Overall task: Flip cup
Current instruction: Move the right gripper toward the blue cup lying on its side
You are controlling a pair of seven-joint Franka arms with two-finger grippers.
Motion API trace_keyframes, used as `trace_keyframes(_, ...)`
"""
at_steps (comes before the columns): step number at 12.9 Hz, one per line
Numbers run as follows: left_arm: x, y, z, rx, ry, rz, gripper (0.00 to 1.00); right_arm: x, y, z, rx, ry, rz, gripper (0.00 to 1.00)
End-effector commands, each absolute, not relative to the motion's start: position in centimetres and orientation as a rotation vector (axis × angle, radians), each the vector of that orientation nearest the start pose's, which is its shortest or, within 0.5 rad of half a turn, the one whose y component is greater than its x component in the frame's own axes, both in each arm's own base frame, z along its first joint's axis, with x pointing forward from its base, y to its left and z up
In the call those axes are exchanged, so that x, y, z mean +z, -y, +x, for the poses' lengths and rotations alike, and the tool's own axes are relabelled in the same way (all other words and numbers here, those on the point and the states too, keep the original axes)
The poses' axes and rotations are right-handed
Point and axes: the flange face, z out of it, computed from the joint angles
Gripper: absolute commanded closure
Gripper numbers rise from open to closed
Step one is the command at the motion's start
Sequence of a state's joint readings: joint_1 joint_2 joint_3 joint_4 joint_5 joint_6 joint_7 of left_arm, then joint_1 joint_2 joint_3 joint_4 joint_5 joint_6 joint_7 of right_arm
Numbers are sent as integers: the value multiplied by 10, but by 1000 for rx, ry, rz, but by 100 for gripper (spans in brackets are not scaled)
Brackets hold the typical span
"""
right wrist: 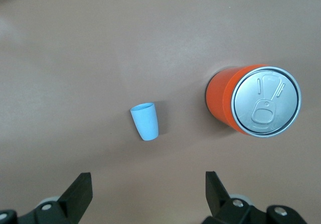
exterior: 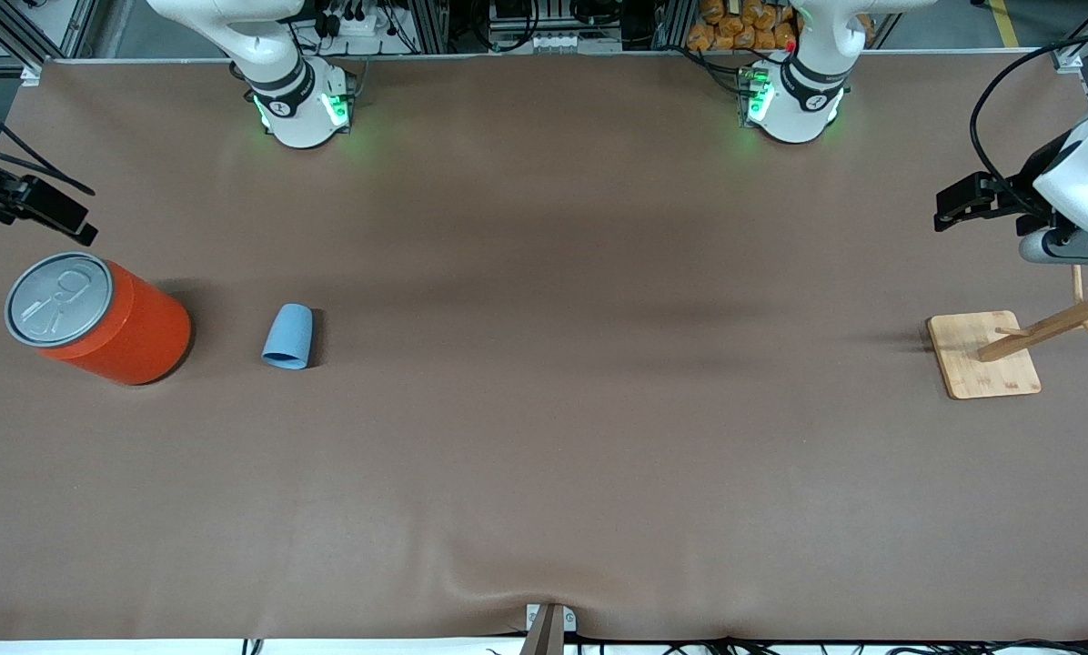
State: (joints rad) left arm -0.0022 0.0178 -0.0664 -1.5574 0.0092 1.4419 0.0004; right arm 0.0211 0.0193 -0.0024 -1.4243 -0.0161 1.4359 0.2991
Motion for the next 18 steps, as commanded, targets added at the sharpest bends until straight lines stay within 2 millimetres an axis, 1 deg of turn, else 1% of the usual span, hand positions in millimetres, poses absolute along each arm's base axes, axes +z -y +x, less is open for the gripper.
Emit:
trace_keyframes(1,614,34,546,198,-92,-3120,0,675,5,538,108,-466,-3036,0)
trace_keyframes(3,614,37,545,198,-97,-3118,0,681,0,531,100,-454,-3039,0)
trace_keyframes(4,612,37,546,202,-99,-3116,0,683,0,531,93,-452,-3039,0)
trace_keyframes(7,613,37,546,200,-101,-3113,0,680,-6,533,103,-443,-3041,0)
trace_keyframes(10,613,36,548,186,-95,-3119,0,676,-6,536,121,-454,-3033,0)
trace_keyframes(11,613,34,548,179,-90,-3122,0,650,-7,550,192,-436,-3041,0)
trace_keyframes(12,613,34,548,179,-88,-3125,0,638,-12,558,222,-426,-3071,0)
trace_keyframes(14,613,34,548,180,-88,-3127,0,635,-30,559,216,-375,-3156,0)
trace_keyframes(15,613,34,548,180,-88,-3127,0,627,-33,562,237,-365,-3171,0)
trace_keyframes(17,612,34,548,182,-89,-3128,0,573,-34,586,393,-362,-3170,0)
trace_keyframes(18,612,34,548,182,-89,-3128,0,562,-37,588,427,-366,-3171,0)
